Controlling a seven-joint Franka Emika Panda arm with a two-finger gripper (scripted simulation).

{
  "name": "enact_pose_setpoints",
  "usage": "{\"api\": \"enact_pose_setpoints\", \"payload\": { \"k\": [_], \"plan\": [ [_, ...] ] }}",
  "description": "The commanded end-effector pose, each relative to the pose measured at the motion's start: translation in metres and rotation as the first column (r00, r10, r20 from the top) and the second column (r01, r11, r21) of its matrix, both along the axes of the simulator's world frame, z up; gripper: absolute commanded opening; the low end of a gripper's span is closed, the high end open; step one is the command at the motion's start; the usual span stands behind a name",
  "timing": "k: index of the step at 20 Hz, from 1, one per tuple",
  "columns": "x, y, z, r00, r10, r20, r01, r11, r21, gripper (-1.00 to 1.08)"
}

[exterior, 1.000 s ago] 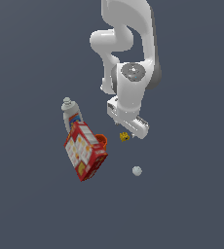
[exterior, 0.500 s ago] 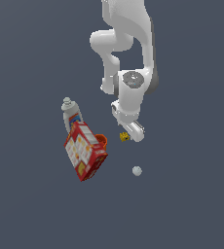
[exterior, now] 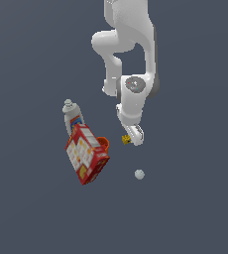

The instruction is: Pick up a designated object from a clutter of objects.

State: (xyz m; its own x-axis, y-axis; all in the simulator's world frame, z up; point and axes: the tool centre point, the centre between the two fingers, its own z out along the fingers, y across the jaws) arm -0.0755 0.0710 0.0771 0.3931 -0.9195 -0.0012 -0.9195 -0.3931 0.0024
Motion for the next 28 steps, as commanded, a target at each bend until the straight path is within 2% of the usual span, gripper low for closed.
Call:
{"api": "enact_pose_setpoints", "payload": {
  "k": [1, 11, 21, 27, 28],
  "plan": [
    [-0.002, 0.000, -0.003, 1.000, -0.022, 0.002, 0.022, 1.000, 0.000, 1.00],
    [-0.003, 0.001, -0.009, 0.999, -0.033, 0.002, 0.033, 0.999, 0.000, 1.00],
    [-0.004, 0.000, -0.047, 0.999, -0.037, 0.003, 0.037, 0.999, 0.000, 1.00],
    [-0.004, 0.001, -0.055, 0.999, -0.038, 0.003, 0.038, 0.999, 0.000, 1.00],
    [-0.004, 0.001, -0.055, 0.999, -0.038, 0.003, 0.038, 0.999, 0.000, -1.00]
  ]
}}
